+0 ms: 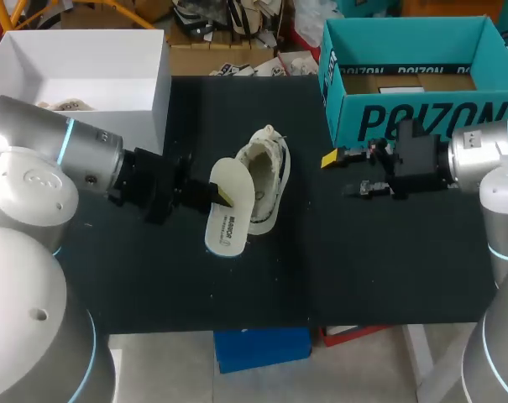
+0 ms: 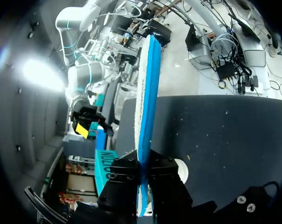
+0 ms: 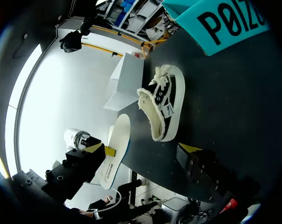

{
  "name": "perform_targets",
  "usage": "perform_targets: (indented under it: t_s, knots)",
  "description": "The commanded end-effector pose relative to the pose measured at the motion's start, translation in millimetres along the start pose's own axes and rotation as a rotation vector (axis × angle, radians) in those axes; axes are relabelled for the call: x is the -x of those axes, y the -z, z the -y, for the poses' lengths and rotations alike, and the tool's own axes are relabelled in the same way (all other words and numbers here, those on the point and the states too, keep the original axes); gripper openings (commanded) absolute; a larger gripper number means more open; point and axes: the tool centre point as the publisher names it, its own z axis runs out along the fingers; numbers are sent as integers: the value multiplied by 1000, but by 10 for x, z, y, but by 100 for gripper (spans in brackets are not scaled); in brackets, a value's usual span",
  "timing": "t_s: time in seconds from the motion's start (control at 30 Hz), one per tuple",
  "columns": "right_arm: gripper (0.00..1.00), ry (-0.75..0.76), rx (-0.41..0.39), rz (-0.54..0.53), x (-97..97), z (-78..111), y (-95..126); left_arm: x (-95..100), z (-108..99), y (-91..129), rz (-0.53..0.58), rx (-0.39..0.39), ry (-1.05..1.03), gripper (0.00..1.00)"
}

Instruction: Take the shoe out of the shoebox, open the shoe tongue, remove and reinsert the insole, then place the shoe into the shoebox

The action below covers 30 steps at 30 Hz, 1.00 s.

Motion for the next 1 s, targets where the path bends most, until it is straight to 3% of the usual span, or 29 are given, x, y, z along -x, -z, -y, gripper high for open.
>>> perform_targets:
  t_s: [0.03, 0.43, 1.0]
  knots:
    - [100, -5, 73, 34, -47, 177, 211, -20, 20, 78, -157, -19, 5, 0]
    - [100, -7, 153, 88, -163, 370, 461, -127, 106, 46, -232, -72, -11, 0]
    - [100, -7, 153, 88, -163, 370, 461, -253, 17, -153, -266, -185, -10, 0]
